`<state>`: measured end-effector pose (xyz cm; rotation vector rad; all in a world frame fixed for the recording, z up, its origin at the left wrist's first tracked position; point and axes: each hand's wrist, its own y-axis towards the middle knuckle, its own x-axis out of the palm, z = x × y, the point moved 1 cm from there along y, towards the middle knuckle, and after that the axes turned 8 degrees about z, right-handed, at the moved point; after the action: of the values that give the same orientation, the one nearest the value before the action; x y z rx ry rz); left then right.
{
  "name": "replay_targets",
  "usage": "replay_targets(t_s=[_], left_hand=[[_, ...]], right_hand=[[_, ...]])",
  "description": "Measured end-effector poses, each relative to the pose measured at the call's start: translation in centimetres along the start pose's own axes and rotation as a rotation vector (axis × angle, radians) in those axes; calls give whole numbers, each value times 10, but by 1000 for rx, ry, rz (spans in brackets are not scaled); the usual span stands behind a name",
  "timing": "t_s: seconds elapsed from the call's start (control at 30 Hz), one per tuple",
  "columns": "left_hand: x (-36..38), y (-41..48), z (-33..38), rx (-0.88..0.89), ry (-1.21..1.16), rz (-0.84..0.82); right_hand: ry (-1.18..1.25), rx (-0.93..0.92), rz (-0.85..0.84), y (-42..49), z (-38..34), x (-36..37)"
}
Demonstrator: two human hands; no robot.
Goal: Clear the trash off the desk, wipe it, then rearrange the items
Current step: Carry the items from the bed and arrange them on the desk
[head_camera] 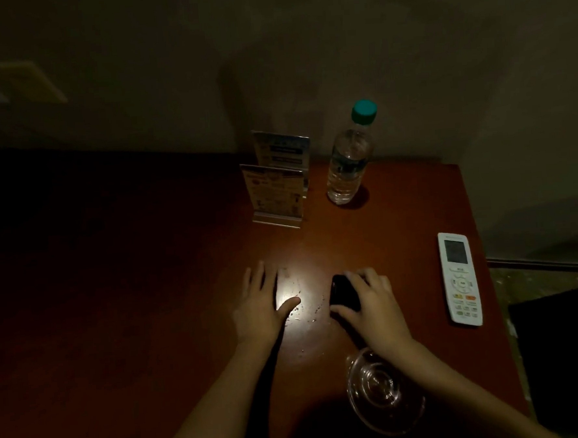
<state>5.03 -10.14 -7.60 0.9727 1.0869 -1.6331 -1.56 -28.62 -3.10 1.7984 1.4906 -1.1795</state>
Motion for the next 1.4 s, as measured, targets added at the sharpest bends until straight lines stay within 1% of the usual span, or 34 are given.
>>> replay_targets(t_s=[0.07,0.23,0.37,0.47,0.57,0.67,0.73,0.77,0.83,0.87,0.9,0.97,1.0,1.07,1.2,1.33,1.4], left_hand=[[-2,4,-10,-5,27,-4],[-6,16,-11,-13,-8,-44],[-5,17,-11,-6,16,-51],[-4,18,-12,-1,25,-52],[-3,18,-13,-5,4,-51],[-3,17,-13,-3,-24,-42],[-5,18,-12,1,-23,-43],[-6,18,-11,-1,-18,-47],[-7,19,-9,-5,4,-60],[-7,20,-8,-7,10,-63],[-7,20,-7,-8,10,-63],[-8,20,-6,-10,6,-62],[-8,19,-6,-9,11,-61],[-7,20,-7,-3,25,-62],[-7,20,-6,-2,24,-70],[-7,21,-6,-10,7,-85],[-7,21,-6,-9,10,-89]], right_hand=[[-16,3,-10,18,-5,11],[6,-93,-31,63,-34,35],[18,-128,-33,88,-49,48],[-54,-157,31,79,-46,41],[20,-61,32,37,-31,20],[38,78,-125,-21,-5,2],[-44,162,-308,-57,9,-1],[-121,162,-364,-72,11,2],[-266,73,-329,-91,12,9],[-301,62,-274,-94,12,10],[-302,77,-263,-96,11,12],[-213,190,-306,-94,12,13],[-142,246,-293,-90,12,13],[-31,286,-169,-78,12,11],[48,224,1,-32,13,10],[38,164,59,37,18,1],[33,167,71,67,19,-3]])
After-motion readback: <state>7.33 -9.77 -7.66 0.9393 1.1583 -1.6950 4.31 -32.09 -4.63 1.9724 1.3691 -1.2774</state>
